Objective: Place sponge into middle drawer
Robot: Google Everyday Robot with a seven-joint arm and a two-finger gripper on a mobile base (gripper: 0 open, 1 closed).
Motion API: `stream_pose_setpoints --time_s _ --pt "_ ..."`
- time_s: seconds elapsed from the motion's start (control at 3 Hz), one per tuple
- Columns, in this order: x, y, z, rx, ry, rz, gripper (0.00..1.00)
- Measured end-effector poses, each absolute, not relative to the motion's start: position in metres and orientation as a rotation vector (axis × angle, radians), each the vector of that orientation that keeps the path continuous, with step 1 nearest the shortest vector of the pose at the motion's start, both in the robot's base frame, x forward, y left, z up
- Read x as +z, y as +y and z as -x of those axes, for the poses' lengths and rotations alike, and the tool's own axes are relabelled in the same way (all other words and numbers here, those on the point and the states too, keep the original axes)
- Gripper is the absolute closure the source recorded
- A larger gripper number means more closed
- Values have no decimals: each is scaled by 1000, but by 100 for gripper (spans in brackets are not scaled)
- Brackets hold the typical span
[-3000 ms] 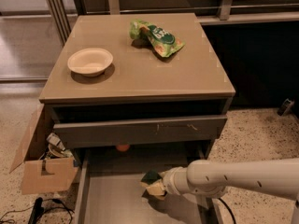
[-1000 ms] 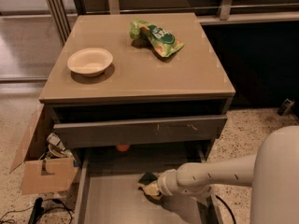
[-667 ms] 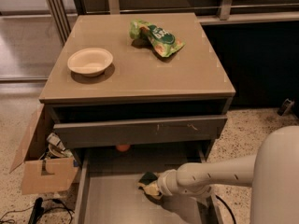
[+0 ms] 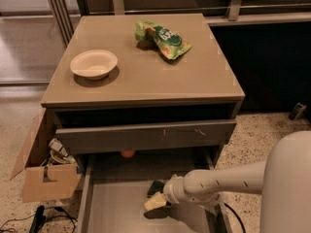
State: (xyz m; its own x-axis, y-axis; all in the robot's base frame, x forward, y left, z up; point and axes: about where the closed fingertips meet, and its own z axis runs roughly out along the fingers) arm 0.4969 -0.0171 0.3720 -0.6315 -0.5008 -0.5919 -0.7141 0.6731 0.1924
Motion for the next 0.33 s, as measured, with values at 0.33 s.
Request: stream_pose_setpoints --time_s 0.33 --pt "372 -17 -497 569 2387 939 0"
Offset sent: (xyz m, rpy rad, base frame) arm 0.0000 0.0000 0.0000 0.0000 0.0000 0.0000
